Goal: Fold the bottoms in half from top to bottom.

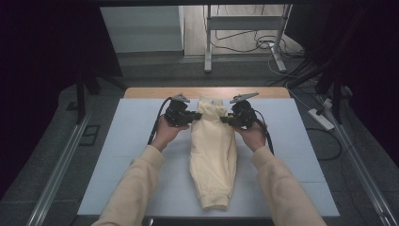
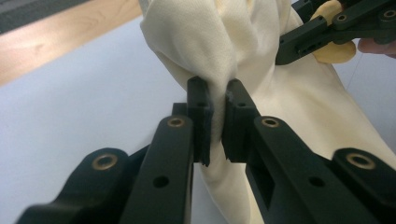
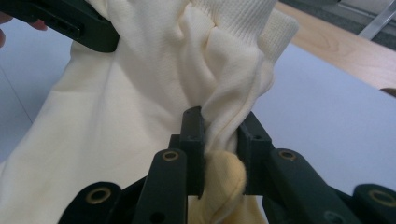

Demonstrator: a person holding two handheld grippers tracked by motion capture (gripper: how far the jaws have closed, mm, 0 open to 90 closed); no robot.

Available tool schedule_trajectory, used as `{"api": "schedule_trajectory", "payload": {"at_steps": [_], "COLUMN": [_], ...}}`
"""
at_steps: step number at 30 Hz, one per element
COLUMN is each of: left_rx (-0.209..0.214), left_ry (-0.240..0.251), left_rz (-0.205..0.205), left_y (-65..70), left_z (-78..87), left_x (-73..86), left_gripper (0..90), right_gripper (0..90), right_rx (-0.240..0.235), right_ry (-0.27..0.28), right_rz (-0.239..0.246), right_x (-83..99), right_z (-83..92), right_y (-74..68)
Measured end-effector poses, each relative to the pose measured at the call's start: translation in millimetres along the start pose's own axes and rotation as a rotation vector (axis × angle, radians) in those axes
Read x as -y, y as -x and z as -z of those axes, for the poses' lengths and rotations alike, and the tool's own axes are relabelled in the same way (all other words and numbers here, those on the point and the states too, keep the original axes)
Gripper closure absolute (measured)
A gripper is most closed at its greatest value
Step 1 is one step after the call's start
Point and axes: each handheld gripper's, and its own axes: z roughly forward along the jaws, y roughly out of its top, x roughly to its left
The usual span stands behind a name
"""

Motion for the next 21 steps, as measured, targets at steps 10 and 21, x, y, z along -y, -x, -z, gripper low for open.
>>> {"api": "schedule_trajectory", "payload": {"at_steps": [10,21], "left_rx": [0.001,0.002], "left_ry": [-0.003,0.001], "left_rz": [-0.004,0.003], "left_y": [-1.7,-5.8], "left_z": [6.3,11.3], "left_x": [-0.8,0.4], "left_gripper": [82.2,82.2], "right_gripper": [74.9,74.9], "right_rx": [0.008,0.012], "right_ry": [0.009,0.009], "right_rz": [0.018,0.036], "right_x": [-5.4,-11.2], "right_z": [1.6,-0.7], "right_y": [-3.7,-7.4]}}
